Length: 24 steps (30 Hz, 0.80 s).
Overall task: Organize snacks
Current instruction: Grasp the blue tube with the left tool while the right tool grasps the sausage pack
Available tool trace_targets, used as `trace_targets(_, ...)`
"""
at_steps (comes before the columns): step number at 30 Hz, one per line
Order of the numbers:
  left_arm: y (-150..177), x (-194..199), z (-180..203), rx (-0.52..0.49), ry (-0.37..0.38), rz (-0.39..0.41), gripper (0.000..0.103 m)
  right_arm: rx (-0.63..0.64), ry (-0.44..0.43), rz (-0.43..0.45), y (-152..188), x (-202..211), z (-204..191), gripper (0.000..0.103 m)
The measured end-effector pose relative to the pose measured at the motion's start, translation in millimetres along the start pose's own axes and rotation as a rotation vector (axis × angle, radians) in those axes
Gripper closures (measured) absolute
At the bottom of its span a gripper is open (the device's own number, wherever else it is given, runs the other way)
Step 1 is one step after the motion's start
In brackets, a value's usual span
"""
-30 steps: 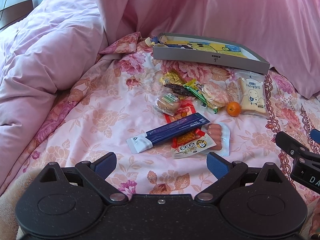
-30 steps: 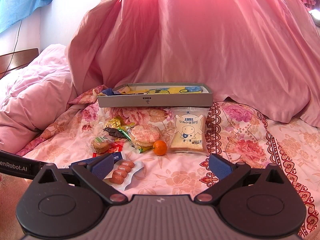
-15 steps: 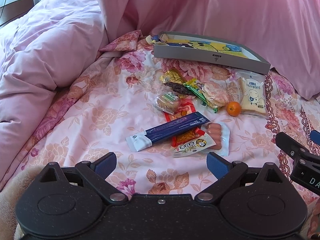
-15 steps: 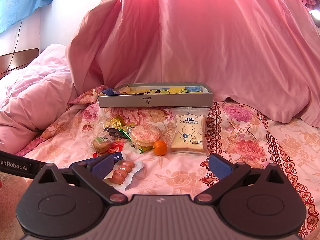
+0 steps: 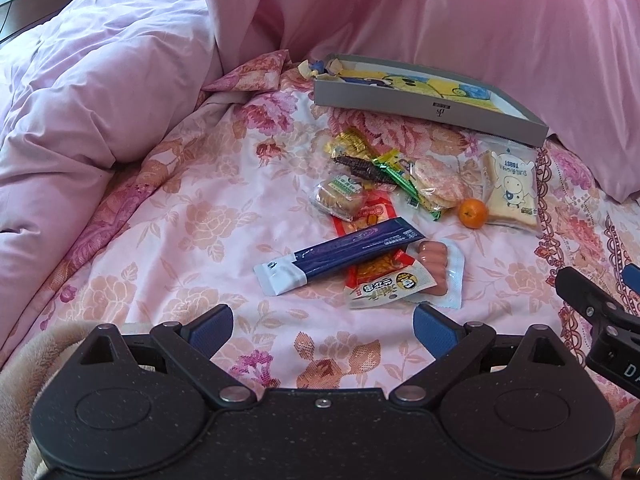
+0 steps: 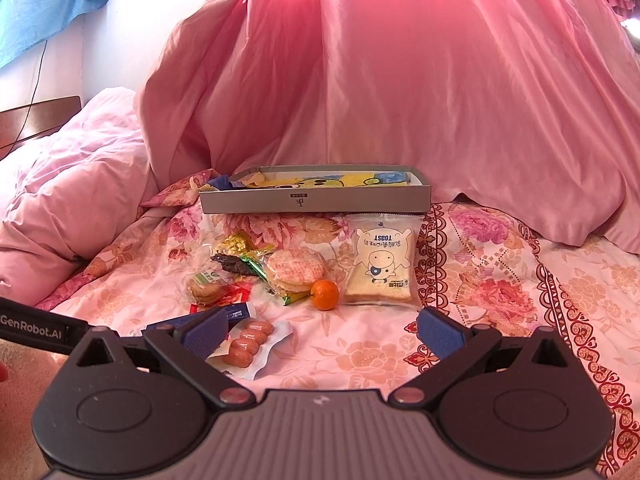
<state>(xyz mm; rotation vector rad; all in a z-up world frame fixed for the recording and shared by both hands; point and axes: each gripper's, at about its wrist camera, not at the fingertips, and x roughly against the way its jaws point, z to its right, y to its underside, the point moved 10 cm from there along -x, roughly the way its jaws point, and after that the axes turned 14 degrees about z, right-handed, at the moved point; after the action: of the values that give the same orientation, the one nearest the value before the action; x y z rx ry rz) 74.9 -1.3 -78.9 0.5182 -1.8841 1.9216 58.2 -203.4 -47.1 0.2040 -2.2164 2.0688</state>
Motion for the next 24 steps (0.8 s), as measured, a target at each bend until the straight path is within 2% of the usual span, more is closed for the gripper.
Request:
trace_targets(5, -0.7, -3.6, -3.0, -0.001, -0.010, -0.005, 0.006, 0.003, -0.018, 0.000, -1.5, 1.9, -4.2, 0.000)
trace_targets(13, -4.3, -16.8, -7.2, -0.006, -0.001, -0.042, 0.006, 0.078, -0.046, 0.022, -6.8, -0.5, -12.5, 0.000)
trace_targets(19, -13.5, -45.4, -11.5, -0.062, 0.085, -0.096, 0.006, 0.208, -0.242, -0.032, -5.0, -23.2, -37.3, 0.000)
trace_targets(24, -17.9, -76.0, -14.2, -0.135, 0.133, -0.146, 0.006, 0.307, -0.332, -0.087, 13.2, -53.6, -49.9, 0.000)
